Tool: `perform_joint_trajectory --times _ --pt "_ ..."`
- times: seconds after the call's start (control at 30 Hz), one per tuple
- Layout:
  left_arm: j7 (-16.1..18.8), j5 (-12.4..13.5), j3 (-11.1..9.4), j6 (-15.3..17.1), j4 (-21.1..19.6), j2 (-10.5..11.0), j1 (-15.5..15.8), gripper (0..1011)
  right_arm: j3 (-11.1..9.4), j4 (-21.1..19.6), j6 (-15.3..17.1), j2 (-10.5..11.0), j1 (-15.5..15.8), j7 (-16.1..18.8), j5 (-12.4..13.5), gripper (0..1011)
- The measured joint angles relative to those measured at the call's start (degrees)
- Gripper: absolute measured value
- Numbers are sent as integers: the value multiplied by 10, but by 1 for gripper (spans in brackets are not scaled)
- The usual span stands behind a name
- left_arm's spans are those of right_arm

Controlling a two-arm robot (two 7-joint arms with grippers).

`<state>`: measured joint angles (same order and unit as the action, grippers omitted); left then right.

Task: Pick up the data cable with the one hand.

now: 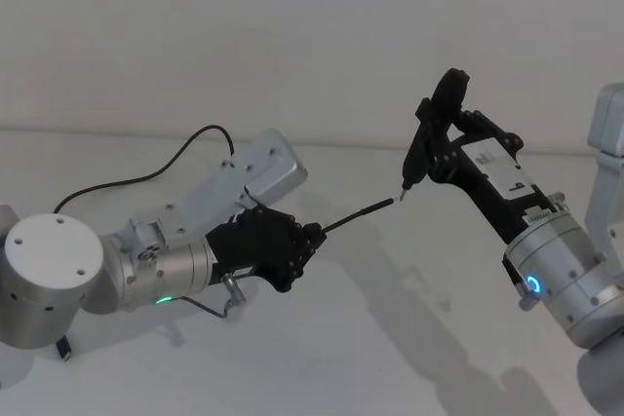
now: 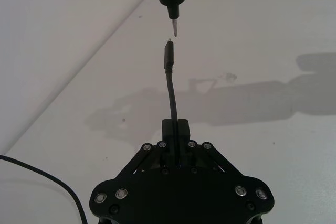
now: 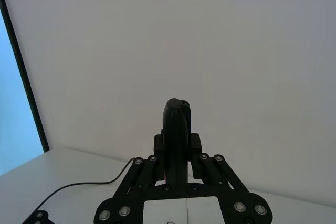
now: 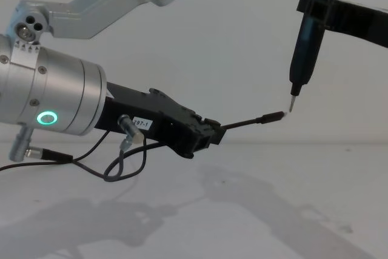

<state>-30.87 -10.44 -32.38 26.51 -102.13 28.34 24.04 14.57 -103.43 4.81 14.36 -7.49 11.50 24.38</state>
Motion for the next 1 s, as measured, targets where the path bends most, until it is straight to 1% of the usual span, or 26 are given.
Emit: perform_joint_trajectory --times 0.57,1.0 --pt "0 0 0 0 0 0 0 49 5 18 -2 -4 -10 5 -7 268" --pt "0 0 0 0 0 0 0 49 6 24 -7 -7 -13 7 -12 268"
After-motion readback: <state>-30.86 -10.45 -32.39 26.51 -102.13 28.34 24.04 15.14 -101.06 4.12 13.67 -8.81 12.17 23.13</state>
